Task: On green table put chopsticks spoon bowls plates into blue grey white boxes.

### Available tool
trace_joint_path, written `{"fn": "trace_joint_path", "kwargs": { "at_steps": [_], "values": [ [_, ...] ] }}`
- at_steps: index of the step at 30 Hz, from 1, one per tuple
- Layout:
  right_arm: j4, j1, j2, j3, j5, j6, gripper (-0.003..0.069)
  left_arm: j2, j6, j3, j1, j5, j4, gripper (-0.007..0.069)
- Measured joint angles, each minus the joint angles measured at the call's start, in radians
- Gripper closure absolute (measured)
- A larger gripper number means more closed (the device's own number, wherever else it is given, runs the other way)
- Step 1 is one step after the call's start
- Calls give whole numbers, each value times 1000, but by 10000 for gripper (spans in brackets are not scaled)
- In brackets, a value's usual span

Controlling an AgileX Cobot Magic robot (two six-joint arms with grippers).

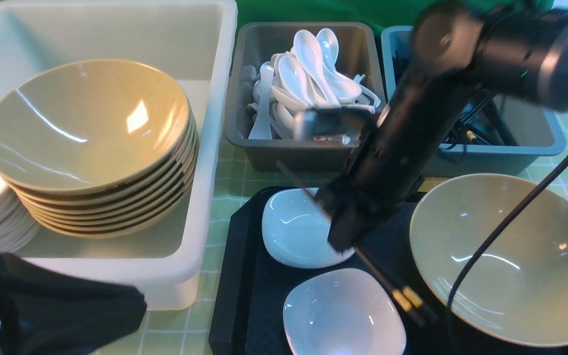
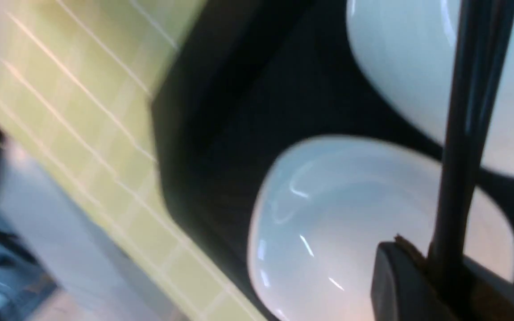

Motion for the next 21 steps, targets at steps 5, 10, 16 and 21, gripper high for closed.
{"fn": "trace_joint_path", "kwargs": {
  "at_steps": [5, 10, 16, 21],
  "values": [
    [85, -113, 0, -70, 5, -15, 601, 0, 0, 0, 0, -88, -11, 625],
    [121, -224, 3, -142, 6, -9, 601, 1, 1, 0, 0, -139, -12, 625],
    [204, -395, 106, -305, -12, 47, 601, 96, 80, 0, 0, -236, -145, 625],
    [288, -471, 218, -430, -101, 76, 601, 251, 269, -6, 0, -248, -309, 625]
  ]
}}
